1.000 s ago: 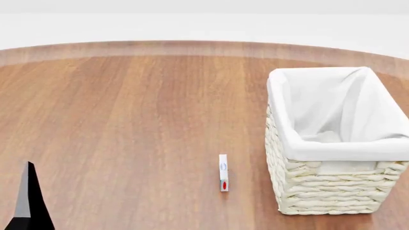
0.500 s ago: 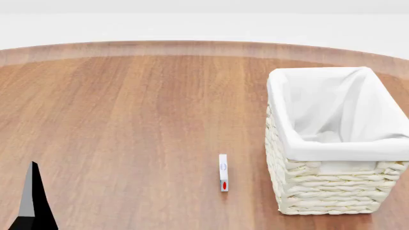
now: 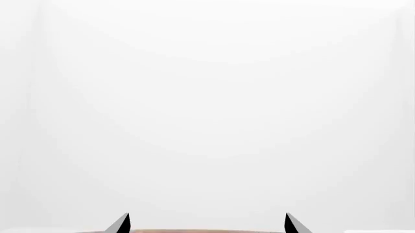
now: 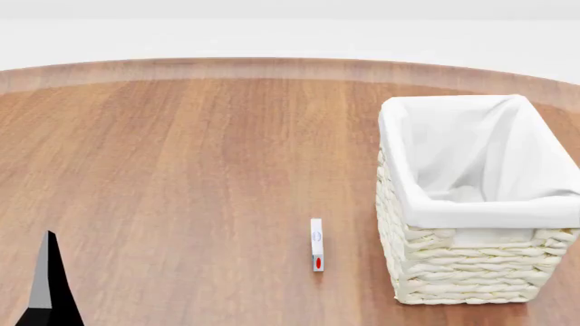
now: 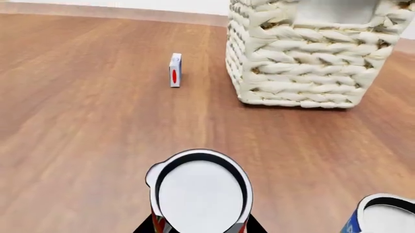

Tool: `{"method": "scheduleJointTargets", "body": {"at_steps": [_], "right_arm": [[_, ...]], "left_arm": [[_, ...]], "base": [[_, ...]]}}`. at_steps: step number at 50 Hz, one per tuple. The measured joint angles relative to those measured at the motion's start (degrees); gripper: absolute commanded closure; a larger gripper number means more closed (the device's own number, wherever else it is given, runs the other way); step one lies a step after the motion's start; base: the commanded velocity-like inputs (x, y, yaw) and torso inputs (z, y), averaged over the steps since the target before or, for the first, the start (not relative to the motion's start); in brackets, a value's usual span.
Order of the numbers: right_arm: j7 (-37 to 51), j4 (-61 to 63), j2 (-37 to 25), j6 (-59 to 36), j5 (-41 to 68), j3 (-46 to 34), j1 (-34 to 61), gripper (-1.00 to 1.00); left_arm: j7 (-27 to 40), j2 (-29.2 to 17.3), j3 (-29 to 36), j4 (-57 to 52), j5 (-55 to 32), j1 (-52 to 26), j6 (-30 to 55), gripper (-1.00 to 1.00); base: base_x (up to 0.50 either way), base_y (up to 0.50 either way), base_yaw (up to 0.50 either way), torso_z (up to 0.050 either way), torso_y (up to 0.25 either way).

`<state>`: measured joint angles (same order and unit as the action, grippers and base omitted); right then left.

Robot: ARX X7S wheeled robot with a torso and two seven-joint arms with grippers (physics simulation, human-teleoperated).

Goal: Pick up the tomato sauce, and put it in the basket.

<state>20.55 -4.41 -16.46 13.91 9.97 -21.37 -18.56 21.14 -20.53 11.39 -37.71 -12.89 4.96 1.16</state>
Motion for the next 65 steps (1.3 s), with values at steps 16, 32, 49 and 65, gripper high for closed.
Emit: {"method": "scheduleJointTargets", "body": {"at_steps": [16, 32, 49, 65], "right_arm": [[3.24, 20.44, -4.33, -8.70, -1.52, 1.10, -2.99, 1.00], [5.83, 35.50, -7.31, -15.41, -3.20, 2.38, -4.77, 1.00], [6.97, 47.25, -9.88, -22.97, -5.24, 4.78, -0.61, 1.00], [5.86, 50.53, -10.59, -29.20, -6.75, 5.86, 10.63, 1.00]], "left_arm": [[0.29, -0.31, 0.12, -0.21, -0.07, 0.24, -0.21, -1.00], [0.59, -0.71, -0.22, -0.48, -0.64, 0.73, -0.77, -1.00], [0.91, -1.02, -0.30, -0.58, -0.93, 1.00, -1.18, -1.00], [1.20, -1.32, -0.48, -0.37, -1.14, 1.44, -1.77, -1.00]], "base": [[0.00, 0.00, 0.00, 0.000, 0.000], [0.00, 0.00, 0.00, 0.000, 0.001], [0.00, 0.00, 0.00, 0.000, 0.000], [0.00, 0.00, 0.00, 0.000, 0.000]]}}
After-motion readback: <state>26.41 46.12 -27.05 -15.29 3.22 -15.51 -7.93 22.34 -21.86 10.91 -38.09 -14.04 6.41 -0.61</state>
